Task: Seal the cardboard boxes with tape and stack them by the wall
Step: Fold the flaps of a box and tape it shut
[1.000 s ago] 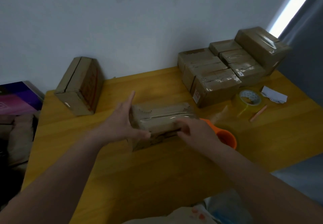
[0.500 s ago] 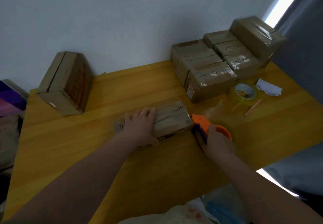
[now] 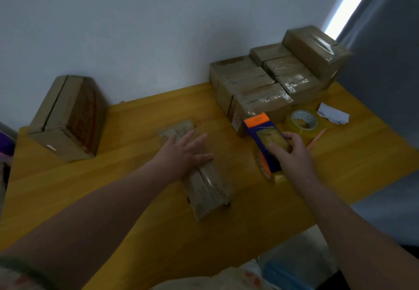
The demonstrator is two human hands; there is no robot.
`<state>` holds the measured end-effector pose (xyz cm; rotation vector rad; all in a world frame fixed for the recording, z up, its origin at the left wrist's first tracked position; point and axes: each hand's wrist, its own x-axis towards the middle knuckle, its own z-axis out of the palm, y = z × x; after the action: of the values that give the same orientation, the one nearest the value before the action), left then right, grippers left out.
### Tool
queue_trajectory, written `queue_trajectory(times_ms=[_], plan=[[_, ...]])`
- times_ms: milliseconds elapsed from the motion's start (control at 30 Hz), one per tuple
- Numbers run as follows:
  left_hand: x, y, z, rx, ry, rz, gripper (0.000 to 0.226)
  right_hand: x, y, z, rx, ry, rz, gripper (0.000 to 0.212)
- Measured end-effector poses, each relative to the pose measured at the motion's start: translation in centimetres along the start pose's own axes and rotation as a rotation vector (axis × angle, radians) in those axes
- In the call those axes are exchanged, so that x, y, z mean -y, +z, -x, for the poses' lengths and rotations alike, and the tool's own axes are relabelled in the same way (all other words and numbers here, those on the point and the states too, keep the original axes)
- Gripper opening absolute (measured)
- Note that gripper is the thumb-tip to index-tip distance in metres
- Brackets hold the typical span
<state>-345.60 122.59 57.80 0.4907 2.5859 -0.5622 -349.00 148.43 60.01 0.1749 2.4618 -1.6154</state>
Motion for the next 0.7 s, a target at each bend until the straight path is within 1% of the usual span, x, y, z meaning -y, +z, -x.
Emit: queue_trajectory(times_ms=[33, 100, 167, 200, 233, 267, 300, 333, 400, 467, 533, 700], plan=[[-0.2, 0.0, 0.1, -0.040, -0.010, -0.010, 0.096, 0.2, -0.1, 0.1, 0.016, 0.008, 0.015, 0.055], [-0.8, 0.0, 0.6, -0.146, -0.075, 0.098, 0.084, 0.4, -0.1, 0.1, 0.053, 0.028, 0.036, 0.076], [-2.2, -0.1, 1.3, -0.213, -0.127, 0.289, 0.066, 0.5, 0.1, 0.2, 0.100, 0.030, 0.017, 0.082], [-3.1, 0.0, 1.6, -0.216, -0.119, 0.371, 0.065, 0.5, 0.2, 0.3, 0.118, 0.028, 0.013, 0.081], [-3.9, 0.2, 1.9, -0.188, -0.092, 0.430, 0.074, 0.4, 0.3, 0.3, 0.129, 0.026, 0.016, 0.079], [-4.6, 0.4, 2.2, -0.130, -0.055, 0.455, 0.087, 0.3, 0.3, 0.3, 0.139, 0.024, 0.021, 0.075], [-5.1, 0.7, 2.4, -0.060, -0.031, 0.434, 0.099, 0.2, 0.5, 0.3, 0.150, 0.022, 0.032, 0.073], [-5.4, 1.2, 2.4, -0.017, -0.026, 0.387, 0.105, 0.2, 0.5, 0.4, 0.162, 0.013, 0.048, 0.071], [-5.2, 1.9, 2.1, -0.039, -0.048, 0.343, 0.102, -0.1, 0.7, 0.4, 0.191, -0.007, 0.095, 0.069], [-4.5, 1.9, 2.1, -0.078, -0.085, 0.354, 0.087, -0.6, 0.8, 0.4, 0.197, -0.025, 0.150, 0.067], [-3.6, 1.7, 2.1, -0.085, -0.133, 0.345, 0.080, -1.5, 1.0, 0.4, 0.173, -0.032, 0.199, 0.065], [-2.9, 2.0, 2.4, -0.099, -0.208, 0.300, 0.083, -3.9, 1.3, 0.6, 0.152, 0.024, 0.256, 0.061]])
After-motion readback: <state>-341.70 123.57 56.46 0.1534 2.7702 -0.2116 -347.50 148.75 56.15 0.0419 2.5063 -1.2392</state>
